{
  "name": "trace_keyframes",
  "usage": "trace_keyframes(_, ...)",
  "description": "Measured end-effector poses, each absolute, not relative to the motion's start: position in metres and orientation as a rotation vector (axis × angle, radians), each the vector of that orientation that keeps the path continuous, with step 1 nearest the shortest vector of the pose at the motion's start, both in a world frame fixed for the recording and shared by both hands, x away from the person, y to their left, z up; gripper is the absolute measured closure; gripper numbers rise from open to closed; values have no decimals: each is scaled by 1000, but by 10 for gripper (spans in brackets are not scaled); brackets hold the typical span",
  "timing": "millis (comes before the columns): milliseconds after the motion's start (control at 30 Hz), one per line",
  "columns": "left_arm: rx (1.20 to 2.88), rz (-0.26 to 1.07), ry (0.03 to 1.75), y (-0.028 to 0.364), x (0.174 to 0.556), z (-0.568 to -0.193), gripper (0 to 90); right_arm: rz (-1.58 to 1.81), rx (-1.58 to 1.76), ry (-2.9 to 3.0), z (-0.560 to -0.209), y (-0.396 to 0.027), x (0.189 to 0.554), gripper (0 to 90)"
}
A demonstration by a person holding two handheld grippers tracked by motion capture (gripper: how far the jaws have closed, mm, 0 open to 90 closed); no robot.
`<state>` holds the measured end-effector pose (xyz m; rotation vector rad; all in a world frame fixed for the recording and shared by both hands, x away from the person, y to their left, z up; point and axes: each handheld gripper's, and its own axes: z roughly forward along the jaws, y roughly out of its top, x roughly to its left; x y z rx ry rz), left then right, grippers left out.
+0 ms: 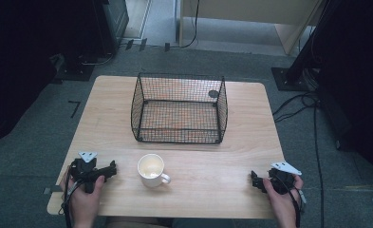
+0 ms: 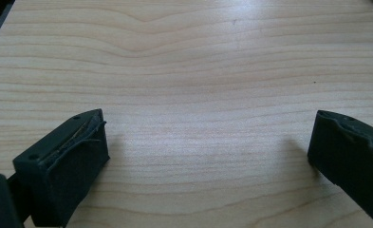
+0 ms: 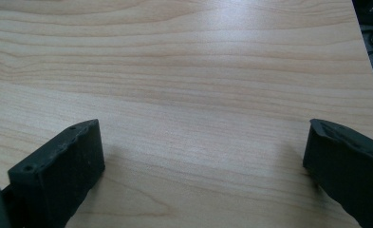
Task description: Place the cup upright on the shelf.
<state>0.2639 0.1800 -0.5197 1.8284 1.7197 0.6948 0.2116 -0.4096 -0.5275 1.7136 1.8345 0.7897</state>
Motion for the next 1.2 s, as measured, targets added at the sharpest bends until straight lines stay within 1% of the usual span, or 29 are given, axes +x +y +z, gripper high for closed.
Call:
trace_keyframes(200,1829,694,1720,180,264,-520,0,789,1723,1841,-526,-409,208,0)
trace_keyframes(433,1828,696,1721,180,262,-520,0,881,1685,1846,-514,-402,204,0)
trace_keyframes(767,1827,696,1721,180,262,-520,0,948,1589,1904,-484,-367,208,0)
trace_keyframes(1200,1827,696,1721,180,262,-520,0,1050,1468,2009,-468,-319,215,0)
